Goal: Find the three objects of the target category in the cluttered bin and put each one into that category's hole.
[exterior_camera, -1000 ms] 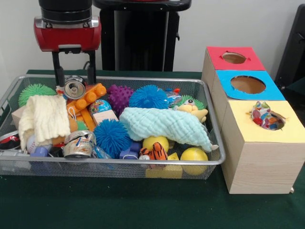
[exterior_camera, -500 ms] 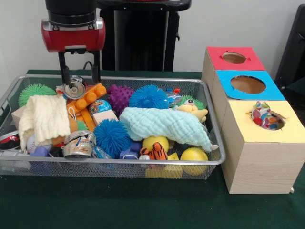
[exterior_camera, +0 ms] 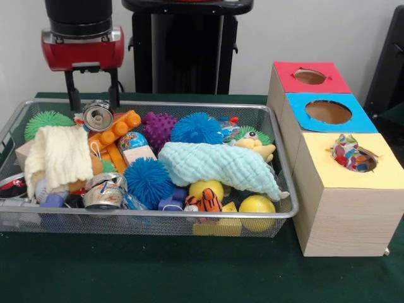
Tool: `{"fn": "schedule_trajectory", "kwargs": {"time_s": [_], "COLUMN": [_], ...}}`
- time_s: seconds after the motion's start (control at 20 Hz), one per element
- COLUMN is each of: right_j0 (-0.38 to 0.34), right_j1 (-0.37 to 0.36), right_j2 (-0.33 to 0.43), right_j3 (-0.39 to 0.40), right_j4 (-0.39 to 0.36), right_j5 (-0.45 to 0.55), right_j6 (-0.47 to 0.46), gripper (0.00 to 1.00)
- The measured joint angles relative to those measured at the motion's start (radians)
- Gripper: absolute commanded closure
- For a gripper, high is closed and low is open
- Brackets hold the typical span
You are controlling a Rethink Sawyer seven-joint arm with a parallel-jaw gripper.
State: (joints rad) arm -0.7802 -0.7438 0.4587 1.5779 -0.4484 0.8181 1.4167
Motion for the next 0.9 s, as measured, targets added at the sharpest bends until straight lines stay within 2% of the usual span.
{"fn": "schedule_trajectory", "kwargs": {"time_s": [0.45, 0.9], "right_j0": [-0.090, -0.148], "right_j1": [0.001, 0.003], "right_j2": [0.034, 0.055], "right_j3": [0.000, 0.004], "right_j4": [-0.008, -0.066], "right_j5": [0.000, 0.000], "right_j6": [0.000, 0.000], "gripper": [0.00, 0.00]}}
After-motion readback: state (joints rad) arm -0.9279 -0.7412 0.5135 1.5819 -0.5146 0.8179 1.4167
